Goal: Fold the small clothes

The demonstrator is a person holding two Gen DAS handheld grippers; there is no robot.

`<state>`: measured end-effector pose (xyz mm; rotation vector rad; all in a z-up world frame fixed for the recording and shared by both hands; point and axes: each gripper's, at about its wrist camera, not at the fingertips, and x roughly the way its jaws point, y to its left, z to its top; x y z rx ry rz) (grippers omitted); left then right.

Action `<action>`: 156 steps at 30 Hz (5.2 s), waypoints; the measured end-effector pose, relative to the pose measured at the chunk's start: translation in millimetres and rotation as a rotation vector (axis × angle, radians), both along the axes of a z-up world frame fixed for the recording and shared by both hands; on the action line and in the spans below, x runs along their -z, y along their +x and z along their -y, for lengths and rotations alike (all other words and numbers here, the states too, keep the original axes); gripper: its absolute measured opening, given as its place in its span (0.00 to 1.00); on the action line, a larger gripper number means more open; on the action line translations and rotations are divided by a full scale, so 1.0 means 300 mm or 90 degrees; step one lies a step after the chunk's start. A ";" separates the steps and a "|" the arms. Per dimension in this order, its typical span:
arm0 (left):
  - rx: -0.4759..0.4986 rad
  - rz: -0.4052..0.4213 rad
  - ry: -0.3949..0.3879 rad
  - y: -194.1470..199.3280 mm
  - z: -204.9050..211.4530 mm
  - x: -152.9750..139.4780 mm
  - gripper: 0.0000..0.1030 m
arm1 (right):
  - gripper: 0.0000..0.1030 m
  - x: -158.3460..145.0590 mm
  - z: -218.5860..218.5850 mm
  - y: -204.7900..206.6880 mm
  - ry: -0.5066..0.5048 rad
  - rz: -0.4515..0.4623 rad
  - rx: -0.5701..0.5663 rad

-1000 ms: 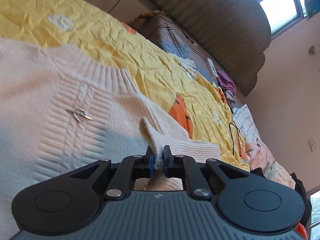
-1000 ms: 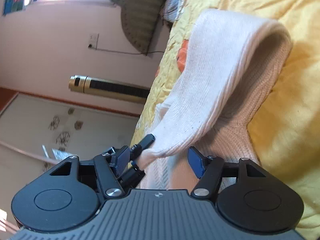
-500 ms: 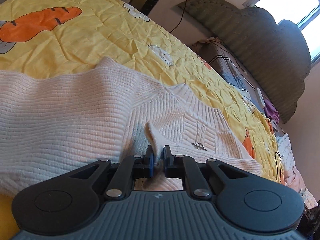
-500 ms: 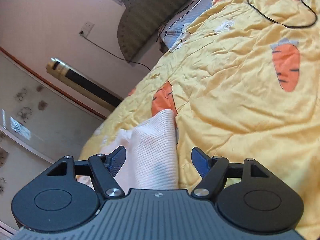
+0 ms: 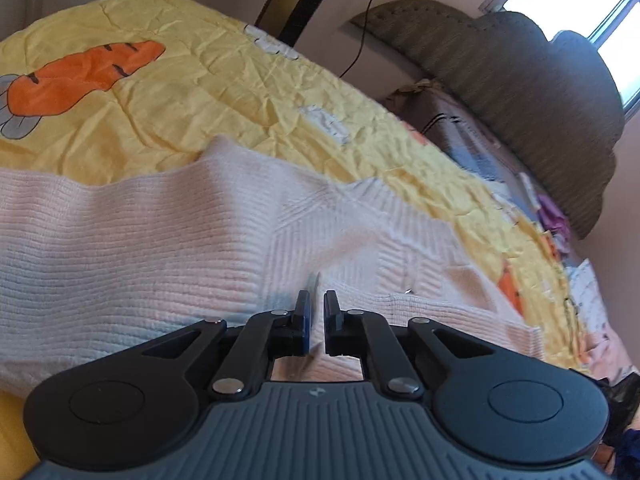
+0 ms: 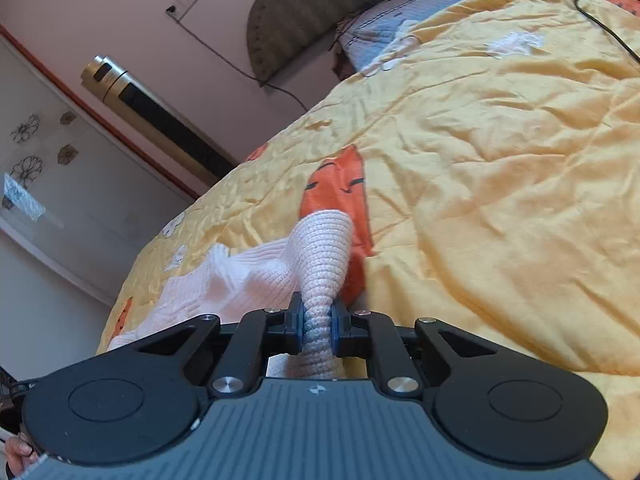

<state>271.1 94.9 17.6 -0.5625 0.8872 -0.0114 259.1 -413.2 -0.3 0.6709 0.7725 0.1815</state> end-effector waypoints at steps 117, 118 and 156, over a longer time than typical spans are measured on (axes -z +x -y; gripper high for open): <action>-0.358 0.200 -0.421 -0.446 -0.226 0.089 0.78 | 0.11 -0.346 -0.820 0.070 0.248 0.047 -0.240; -0.374 0.190 -0.454 -0.432 -0.248 0.102 0.78 | 0.11 -0.368 -0.807 0.070 0.250 0.058 -0.237; -0.310 0.157 -0.522 -0.341 -0.217 0.162 0.78 | 0.15 0.005 -0.722 0.129 0.044 -0.121 -0.207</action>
